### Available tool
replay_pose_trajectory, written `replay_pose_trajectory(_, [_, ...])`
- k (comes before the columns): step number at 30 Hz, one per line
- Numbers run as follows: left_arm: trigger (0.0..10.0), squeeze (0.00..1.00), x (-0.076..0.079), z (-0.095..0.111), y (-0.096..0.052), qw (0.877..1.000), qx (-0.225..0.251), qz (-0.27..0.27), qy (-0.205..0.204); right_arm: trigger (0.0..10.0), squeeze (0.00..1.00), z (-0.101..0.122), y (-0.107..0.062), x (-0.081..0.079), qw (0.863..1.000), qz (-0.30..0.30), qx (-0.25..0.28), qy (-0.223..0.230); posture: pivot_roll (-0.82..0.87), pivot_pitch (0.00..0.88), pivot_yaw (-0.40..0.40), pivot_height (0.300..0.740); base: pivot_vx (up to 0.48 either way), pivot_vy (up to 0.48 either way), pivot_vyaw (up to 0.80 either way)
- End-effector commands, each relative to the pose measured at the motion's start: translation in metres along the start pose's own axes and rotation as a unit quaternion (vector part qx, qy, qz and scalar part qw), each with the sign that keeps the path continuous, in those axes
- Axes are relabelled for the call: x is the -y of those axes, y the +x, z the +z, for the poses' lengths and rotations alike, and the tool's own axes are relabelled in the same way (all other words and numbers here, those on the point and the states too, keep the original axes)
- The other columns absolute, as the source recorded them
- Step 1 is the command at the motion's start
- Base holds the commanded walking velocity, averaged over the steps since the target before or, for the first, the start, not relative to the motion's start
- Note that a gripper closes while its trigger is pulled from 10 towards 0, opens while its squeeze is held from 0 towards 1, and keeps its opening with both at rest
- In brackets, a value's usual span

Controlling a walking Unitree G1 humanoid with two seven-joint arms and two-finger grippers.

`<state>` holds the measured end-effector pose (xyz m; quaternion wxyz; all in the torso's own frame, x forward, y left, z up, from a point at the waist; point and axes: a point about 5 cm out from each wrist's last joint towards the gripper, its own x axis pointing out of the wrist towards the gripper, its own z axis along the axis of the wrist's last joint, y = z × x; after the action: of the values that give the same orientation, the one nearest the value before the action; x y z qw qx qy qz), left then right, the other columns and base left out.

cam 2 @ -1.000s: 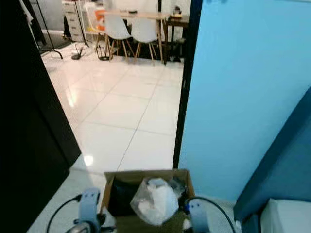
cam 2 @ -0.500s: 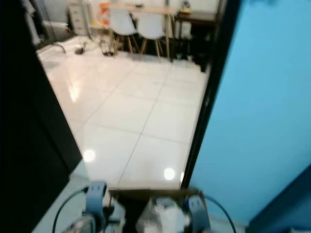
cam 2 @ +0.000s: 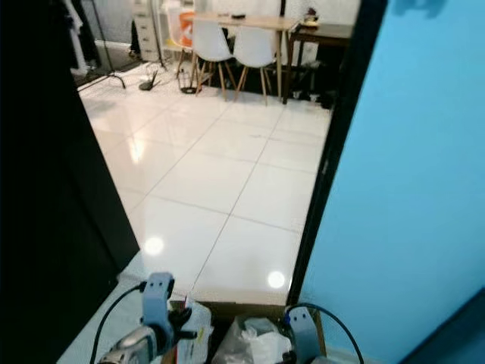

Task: Clean up the room

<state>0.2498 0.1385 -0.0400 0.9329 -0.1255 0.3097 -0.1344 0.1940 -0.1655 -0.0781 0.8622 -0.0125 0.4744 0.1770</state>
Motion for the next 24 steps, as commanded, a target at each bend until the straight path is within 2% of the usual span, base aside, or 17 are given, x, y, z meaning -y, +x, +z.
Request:
replay_pose_trajectory(1, [10.0, 0.00, 0.003, 0.005, 0.002, 1.000, 0.011, -0.011, 0.000, 10.0, 0.00, 0.003, 0.000, -0.001, 1.000, -0.002, 0.008, -0.010, -0.14, 0.000, -0.058, 0.730, 0.000, 0.000, 0.00])
replay_pose_trajectory(4, [10.0, 0.00, 0.009, 0.013, 0.006, 0.999, 0.018, -0.028, 0.017, 10.0, 0.00, 0.009, -0.001, 0.004, 0.999, -0.012, 0.030, 0.006, -0.16, 0.000, -0.053, 0.730, 0.000, 0.000, 0.00])
replay_pose_trajectory(6, [10.0, 0.00, 0.007, 0.012, 0.006, 0.999, 0.006, -0.020, 0.050, 10.0, 0.00, 0.016, -0.004, 0.013, 0.998, -0.026, 0.054, 0.014, -0.23, 0.000, -0.039, 0.730, 0.000, 0.000, 0.00])
replay_pose_trajectory(10, [10.0, 0.00, 0.004, 0.009, 0.004, 0.997, -0.005, -0.005, 0.071, 10.0, 0.00, 0.020, -0.007, 0.020, 0.997, -0.035, 0.070, 0.011, -0.28, 0.000, -0.035, 0.730, 0.000, 0.000, 0.00])
replay_pose_trajectory(12, [10.0, 0.00, 0.002, 0.007, 0.004, 0.996, -0.013, 0.005, 0.083, 10.0, 0.00, 0.024, -0.012, 0.029, 0.994, -0.050, 0.093, 0.019, -0.33, 0.006, -0.031, 0.730, 0.000, 0.000, 0.00])
replay_pose_trajectory(18, [10.0, 0.00, 0.002, 0.006, 0.004, 0.996, -0.015, 0.009, 0.086, 10.0, 0.00, 0.024, -0.016, 0.038, 0.992, -0.067, 0.100, 0.034, -0.36, 0.030, -0.020, 0.730, 0.000, 0.000, 0.00])
replay_pose_trajectory(24, [10.0, 0.00, 0.012, 0.013, 0.010, 0.996, -0.011, -0.002, 0.093, 10.0, 0.00, 0.032, -0.018, 0.043, 0.988, -0.084, 0.113, 0.059, -0.39, 0.049, -0.011, 0.730, 0.000, 0.000, 0.00])
